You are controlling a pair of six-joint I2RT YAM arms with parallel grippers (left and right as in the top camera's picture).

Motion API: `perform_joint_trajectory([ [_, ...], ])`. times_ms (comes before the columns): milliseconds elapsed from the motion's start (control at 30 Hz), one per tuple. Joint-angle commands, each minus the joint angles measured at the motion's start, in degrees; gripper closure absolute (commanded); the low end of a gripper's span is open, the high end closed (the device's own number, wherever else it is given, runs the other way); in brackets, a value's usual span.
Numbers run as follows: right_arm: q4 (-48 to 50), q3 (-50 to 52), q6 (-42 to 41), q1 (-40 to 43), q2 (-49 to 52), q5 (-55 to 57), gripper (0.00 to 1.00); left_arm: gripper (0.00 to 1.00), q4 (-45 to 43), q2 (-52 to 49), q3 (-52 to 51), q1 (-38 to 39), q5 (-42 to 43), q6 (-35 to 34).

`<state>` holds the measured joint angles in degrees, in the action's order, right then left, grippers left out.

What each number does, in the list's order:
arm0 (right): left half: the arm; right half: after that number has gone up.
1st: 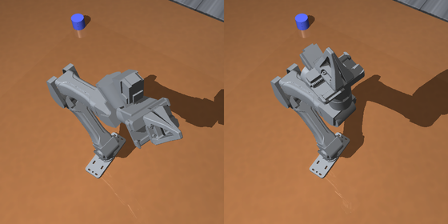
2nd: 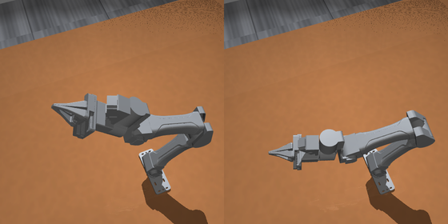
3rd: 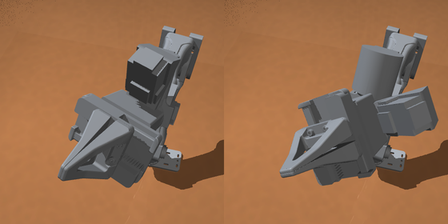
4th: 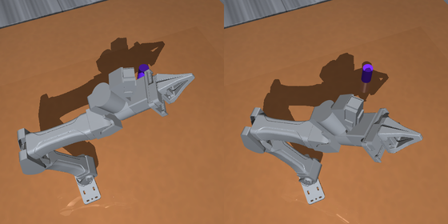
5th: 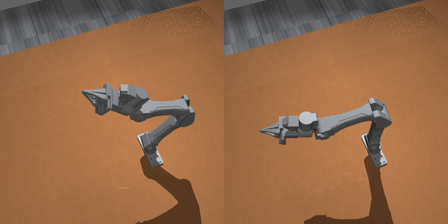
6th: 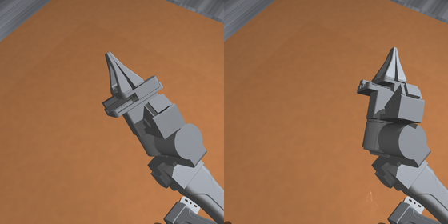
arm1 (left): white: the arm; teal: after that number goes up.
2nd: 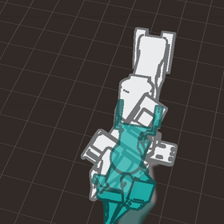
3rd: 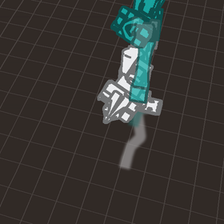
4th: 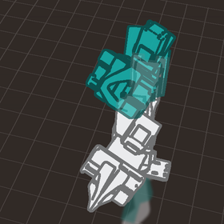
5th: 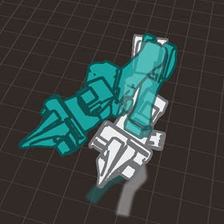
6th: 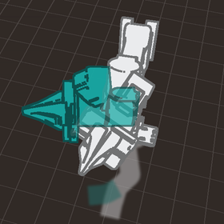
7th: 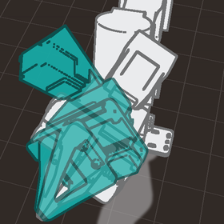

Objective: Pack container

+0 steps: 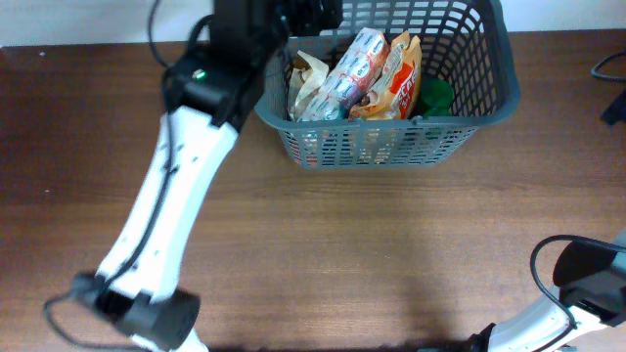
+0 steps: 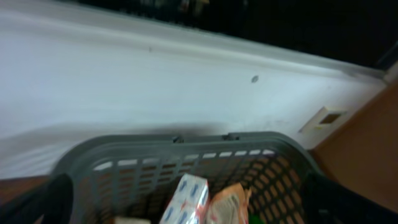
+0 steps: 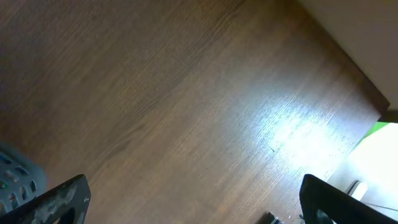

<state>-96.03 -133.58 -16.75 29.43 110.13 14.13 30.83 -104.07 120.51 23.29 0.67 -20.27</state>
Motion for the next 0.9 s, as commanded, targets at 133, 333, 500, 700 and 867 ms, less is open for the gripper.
perform_joint_trajectory([
  [133,0.02,0.2,-0.72,0.24,-0.02,0.92,0.01,0.01,15.63,12.83,1.68,-0.22,-14.71,9.57],
  [333,0.02,0.2,-0.7,0.24,-0.02,0.92,0.01,0.01,29.44,15.89,1.68,-0.81,-19.1,10.73],
  [500,0.0,0.2,-0.7,0.22,-0.02,0.92,0.01,0.01,38.49,17.09,1.68,-2.27,-19.12,10.47],
  [700,0.0,0.2,-0.7,0.24,-0.02,0.92,0.01,0.01,48.11,21.24,1.68,-6.32,-19.12,6.78],
  [867,0.0,0.2,-0.7,0.22,-0.02,0.92,0.01,0.01,57.09,27.45,1.66,-8.46,-19.15,3.28],
])
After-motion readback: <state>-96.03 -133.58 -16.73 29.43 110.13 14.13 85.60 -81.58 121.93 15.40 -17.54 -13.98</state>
